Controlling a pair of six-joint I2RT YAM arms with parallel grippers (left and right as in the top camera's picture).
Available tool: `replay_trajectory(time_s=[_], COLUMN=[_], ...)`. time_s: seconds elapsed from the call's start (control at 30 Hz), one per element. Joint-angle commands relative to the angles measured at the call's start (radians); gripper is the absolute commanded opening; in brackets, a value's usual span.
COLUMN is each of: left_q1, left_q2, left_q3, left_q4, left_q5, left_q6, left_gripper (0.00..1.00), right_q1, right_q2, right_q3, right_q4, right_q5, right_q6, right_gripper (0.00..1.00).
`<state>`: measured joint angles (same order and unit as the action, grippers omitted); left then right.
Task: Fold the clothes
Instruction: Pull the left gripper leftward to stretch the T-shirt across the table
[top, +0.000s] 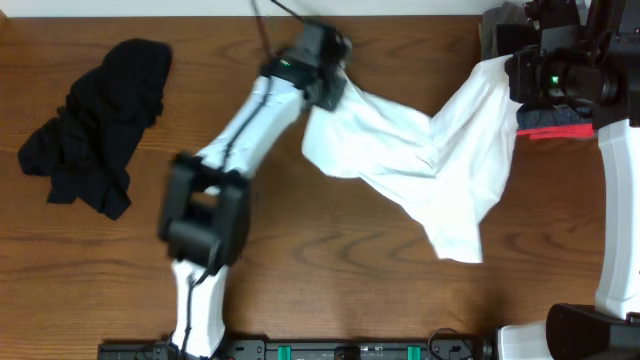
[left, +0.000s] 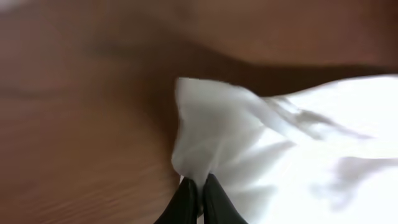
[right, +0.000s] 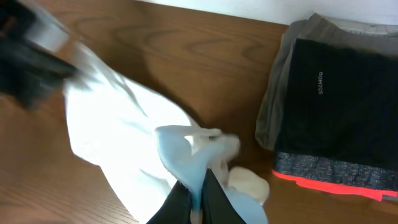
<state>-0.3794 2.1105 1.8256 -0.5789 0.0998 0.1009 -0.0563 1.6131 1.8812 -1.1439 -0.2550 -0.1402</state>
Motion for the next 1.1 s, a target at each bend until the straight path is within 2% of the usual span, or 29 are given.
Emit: replay_trajectory(time_s=[0.0,0.27,0.6,1.07], left_q1=[0.069,0.187,0.223,0.223], left_q2=[-0.169,-0.372,-0.513,-0.758], left_q3=[0.017,0.017,0.017,0.017], left_q4=[-0.024,-0.129,-0.229,-0.363], left_q5=[-0.076,-0.084,-0.240,-0.497], left_q6=[-0.013,-0.013,-0.014,-0.172], left_gripper=[0.06,0.06,0.06,0.06], right_q1=[-0.002,-0.002,-0.003,-0.002], right_q2=[-0.001,-0.001,-0.001,-0.005], right_q3=[0.000,0.000,0.000,0.000], right_q4=[0.000,0.000,0.000,-0.001], right_q5=[-0.012,-0.035,-0.041,-0.079], right_q6=[-0.014,-0.014,-0.014,-0.014], right_gripper=[0.04,0.02,0.02,0.01])
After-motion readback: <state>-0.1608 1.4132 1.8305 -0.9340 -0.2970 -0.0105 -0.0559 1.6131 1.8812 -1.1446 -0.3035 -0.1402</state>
